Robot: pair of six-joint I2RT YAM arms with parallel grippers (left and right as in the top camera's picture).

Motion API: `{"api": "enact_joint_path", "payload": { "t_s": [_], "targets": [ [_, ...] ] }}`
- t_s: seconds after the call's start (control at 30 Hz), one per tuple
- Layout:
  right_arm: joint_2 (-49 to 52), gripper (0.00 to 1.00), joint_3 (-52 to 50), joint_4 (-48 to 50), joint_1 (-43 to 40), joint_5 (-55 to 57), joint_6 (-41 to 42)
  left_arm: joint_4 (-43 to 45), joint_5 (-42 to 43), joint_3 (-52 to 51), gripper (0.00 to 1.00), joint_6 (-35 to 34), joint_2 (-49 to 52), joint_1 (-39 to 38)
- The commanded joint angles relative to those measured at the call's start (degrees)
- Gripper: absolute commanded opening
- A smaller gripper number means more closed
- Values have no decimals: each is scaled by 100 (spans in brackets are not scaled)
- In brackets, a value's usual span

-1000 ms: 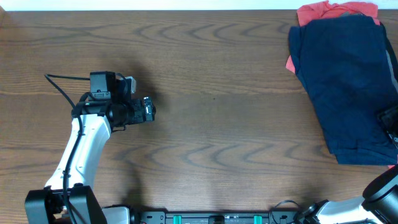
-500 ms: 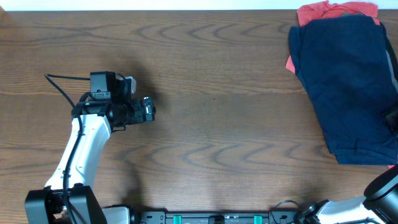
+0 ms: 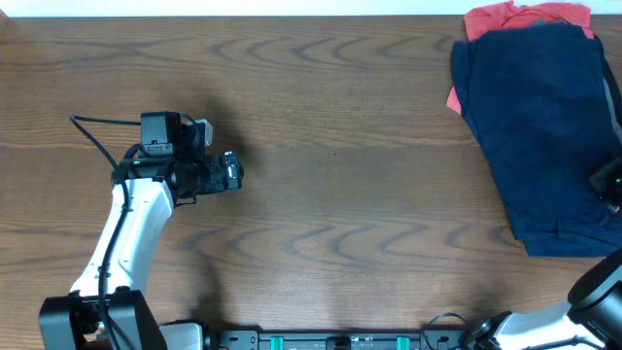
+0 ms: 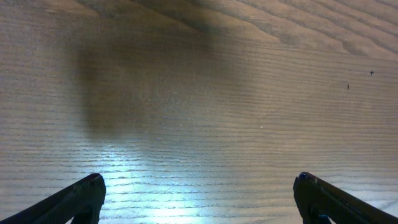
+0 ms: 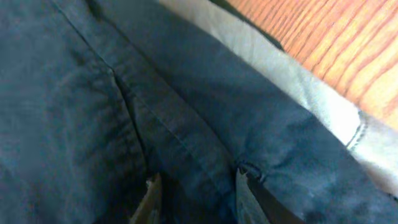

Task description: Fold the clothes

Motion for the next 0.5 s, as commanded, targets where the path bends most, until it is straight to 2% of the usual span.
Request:
{"api": "enact_joint_path", "payload": {
  "t_s": [0.0, 0.1, 0.23, 0.47],
  "targets": [
    [337, 24, 63, -50, 79, -22, -83, -11, 90, 98, 98, 37, 7, -24],
    [461, 1, 63, -52, 79, -55, -52, -9, 90, 98, 98, 37, 7, -24],
    [365, 1, 74, 87, 90, -398, 11, -9, 90, 98, 98, 37, 7, -24],
    [-328, 1, 146, 98, 151, -1694, 76, -7, 85, 98, 98, 39, 7, -24]
  ]
}}
